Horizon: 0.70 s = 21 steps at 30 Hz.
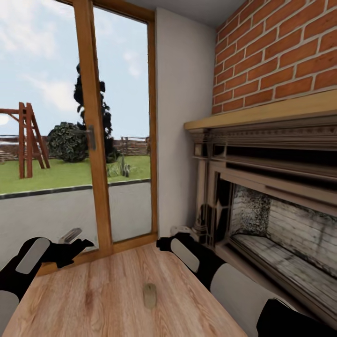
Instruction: Place each of the two pumpkins and all three candles from the living room inside a cabinet in the living room (use any cabinet), then make sure every cabinet is closed, and position the cauldron so it is next to a table in the living room.
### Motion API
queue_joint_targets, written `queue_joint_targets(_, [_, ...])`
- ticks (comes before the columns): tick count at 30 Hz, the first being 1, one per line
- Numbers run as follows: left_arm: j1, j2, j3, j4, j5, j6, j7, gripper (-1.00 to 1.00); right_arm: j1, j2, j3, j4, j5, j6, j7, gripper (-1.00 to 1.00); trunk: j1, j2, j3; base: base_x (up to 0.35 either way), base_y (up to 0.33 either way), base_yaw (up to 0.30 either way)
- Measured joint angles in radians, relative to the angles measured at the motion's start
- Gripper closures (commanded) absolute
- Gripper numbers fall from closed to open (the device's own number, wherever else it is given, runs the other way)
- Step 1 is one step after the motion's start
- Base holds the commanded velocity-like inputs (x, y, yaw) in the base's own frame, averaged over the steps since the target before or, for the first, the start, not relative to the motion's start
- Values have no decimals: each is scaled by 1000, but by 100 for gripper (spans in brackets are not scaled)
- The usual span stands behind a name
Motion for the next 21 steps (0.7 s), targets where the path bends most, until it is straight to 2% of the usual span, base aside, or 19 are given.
queue_joint_targets(6, [-1,1,1,4,2,5,-7,-100,0,0,0,2,-2,13,-22,-100,0,0,0,229,260,0])
queue_joint_targets(11, [0,12,2,3,4,64,-23,-100,0,0,-1,34,-13,80,-30,-100,0,0,0,257,235,0])
queue_joint_targets(16, [0,27,3,4,5,75,-85,-100,0,0,-4,120,-59,115,-30,-100,0,0,0,261,230,0])
queue_joint_targets(21, [0,29,2,5,7,77,-101,-100,0,0,-5,146,-74,111,-31,-100,0,0,0,261,230,0])
